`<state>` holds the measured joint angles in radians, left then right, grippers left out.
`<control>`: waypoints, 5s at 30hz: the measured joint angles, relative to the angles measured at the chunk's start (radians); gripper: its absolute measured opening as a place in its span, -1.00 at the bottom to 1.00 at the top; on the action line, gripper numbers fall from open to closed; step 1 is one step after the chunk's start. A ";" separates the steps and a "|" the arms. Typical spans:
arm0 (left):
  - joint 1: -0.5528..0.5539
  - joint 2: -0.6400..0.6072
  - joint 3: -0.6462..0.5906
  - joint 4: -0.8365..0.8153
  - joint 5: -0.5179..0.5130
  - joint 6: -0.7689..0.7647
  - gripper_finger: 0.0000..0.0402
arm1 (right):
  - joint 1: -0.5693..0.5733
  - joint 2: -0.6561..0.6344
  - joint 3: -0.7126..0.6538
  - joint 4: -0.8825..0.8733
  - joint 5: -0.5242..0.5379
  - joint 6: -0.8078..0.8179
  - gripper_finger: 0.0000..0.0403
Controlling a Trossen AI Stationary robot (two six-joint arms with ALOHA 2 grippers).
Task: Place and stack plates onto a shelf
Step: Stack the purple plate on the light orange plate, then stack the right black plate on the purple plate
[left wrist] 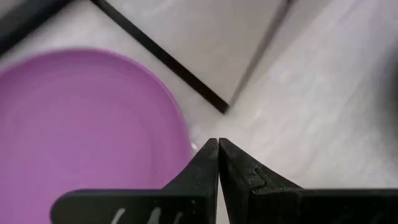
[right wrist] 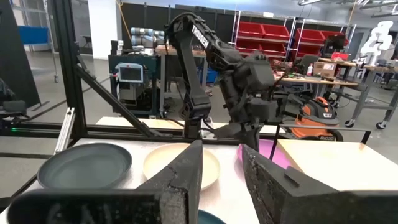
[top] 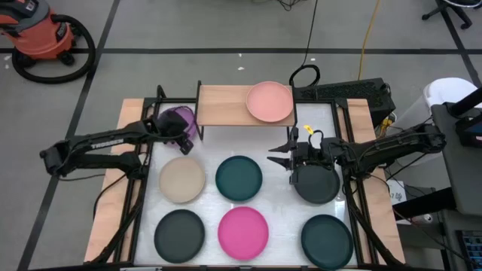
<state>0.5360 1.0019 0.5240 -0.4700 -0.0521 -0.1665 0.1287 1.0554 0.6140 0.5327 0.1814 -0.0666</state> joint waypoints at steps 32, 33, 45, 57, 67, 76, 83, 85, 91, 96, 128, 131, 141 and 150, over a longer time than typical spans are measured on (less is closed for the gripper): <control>-0.060 0.370 0.000 0.083 -0.342 -0.056 -0.34 | 0.000 0.000 -0.019 0.005 0.000 0.003 -0.53; -0.058 0.371 0.000 0.083 -0.342 -0.054 -0.36 | 0.000 0.000 -0.028 0.018 0.000 0.003 -0.53; -0.060 0.287 0.036 0.046 -0.415 -0.056 -0.94 | 0.004 0.000 -0.053 0.084 0.000 0.004 -0.53; -0.085 -0.011 0.232 0.078 -0.599 0.060 -0.94 | 0.004 0.000 -0.053 0.088 0.000 0.003 -0.53; -0.317 0.096 0.427 0.496 -0.351 0.642 -0.94 | 0.015 -0.026 -0.053 0.220 0.001 -0.006 -0.53; -0.357 0.445 0.679 0.366 -0.183 0.879 -0.94 | 0.114 -0.111 -0.053 0.218 0.004 -0.117 -0.53; -0.358 0.656 0.825 0.309 -0.179 1.011 -0.86 | 0.175 -0.141 -0.053 0.210 0.015 -0.208 -0.53; -0.359 0.695 0.856 0.306 -0.178 1.030 -0.81 | 0.191 -0.153 -0.053 0.185 0.067 -0.212 -0.53; -0.345 0.759 0.887 0.301 -0.153 1.051 -0.75 | 0.220 -0.180 -0.053 0.143 0.240 -0.212 -0.53; -0.311 0.777 0.888 0.307 -0.175 1.019 -0.72 | 0.230 -0.180 -0.053 0.140 0.237 -0.212 -0.53; -0.411 0.466 0.868 0.212 -0.368 0.701 0.41 | 0.233 -0.179 -0.053 0.062 0.238 -0.128 -0.53; -0.409 0.334 0.770 0.232 -0.261 0.638 0.41 | 0.233 -0.179 -0.053 0.069 0.237 -0.076 -0.53; -0.402 -0.090 0.207 0.599 -0.131 0.396 0.41 | 0.233 -0.178 -0.053 0.061 0.243 -0.082 -0.53; -0.402 -0.266 -0.029 0.710 -0.131 0.256 0.41 | 0.233 -0.134 -0.001 -0.035 0.320 -0.002 -0.53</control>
<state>0.1345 0.7355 0.4948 0.2401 -0.1833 0.0892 0.3622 0.9215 0.6133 0.4976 0.5012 -0.0684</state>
